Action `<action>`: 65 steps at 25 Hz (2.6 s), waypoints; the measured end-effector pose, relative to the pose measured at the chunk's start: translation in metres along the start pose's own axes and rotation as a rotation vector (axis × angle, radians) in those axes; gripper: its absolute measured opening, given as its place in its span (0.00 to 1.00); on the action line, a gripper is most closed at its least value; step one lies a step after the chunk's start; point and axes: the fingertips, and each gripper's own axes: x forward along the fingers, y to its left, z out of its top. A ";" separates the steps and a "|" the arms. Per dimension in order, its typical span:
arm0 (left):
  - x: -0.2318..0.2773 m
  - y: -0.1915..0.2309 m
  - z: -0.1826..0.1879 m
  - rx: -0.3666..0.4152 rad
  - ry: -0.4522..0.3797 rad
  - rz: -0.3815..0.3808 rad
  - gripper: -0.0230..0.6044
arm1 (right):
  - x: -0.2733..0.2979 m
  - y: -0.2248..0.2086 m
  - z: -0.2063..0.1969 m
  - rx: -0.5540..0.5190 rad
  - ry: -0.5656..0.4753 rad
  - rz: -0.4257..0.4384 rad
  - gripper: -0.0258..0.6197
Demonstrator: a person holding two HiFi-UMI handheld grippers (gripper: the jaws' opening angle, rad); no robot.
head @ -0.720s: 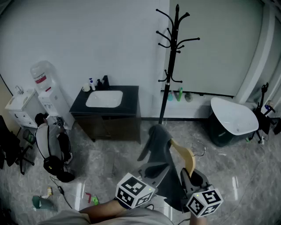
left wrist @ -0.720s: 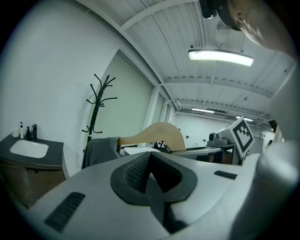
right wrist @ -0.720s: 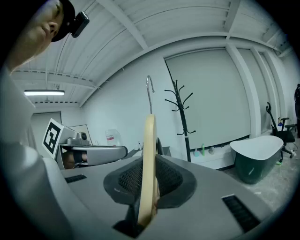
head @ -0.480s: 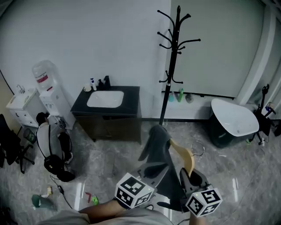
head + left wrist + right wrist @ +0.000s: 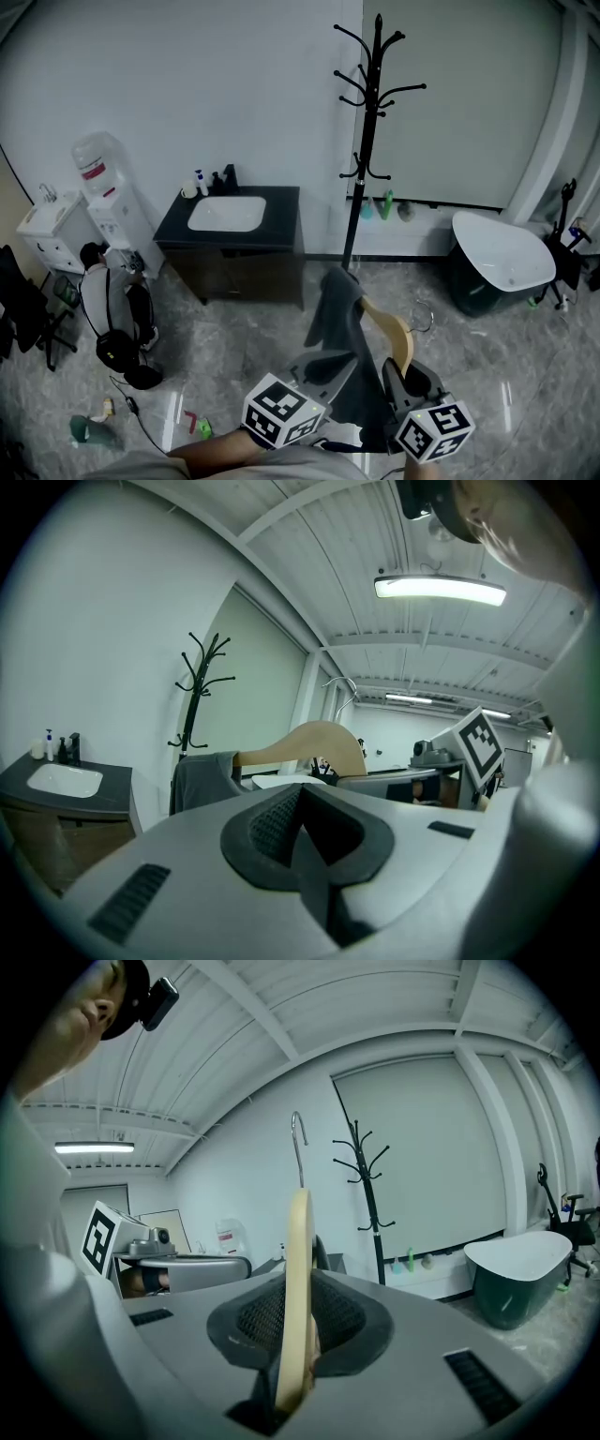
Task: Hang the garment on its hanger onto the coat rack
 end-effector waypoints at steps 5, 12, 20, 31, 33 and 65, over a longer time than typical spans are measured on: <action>0.005 -0.002 -0.004 0.006 0.007 0.030 0.05 | -0.002 -0.016 0.006 -0.004 -0.016 -0.013 0.13; 0.015 -0.002 -0.004 0.007 0.009 0.082 0.05 | 0.005 -0.038 0.027 -0.045 -0.022 0.002 0.13; 0.039 0.037 0.004 -0.009 -0.006 0.096 0.05 | 0.050 -0.054 0.056 -0.067 -0.025 -0.004 0.13; 0.091 0.198 0.066 0.035 -0.070 0.104 0.05 | 0.207 -0.074 0.101 -0.079 -0.012 -0.038 0.13; 0.097 0.227 0.077 0.037 -0.074 0.094 0.05 | 0.238 -0.078 0.112 -0.076 -0.016 -0.052 0.13; 0.295 0.536 0.186 0.025 -0.065 0.199 0.05 | 0.624 -0.239 0.279 -0.063 -0.040 -0.009 0.13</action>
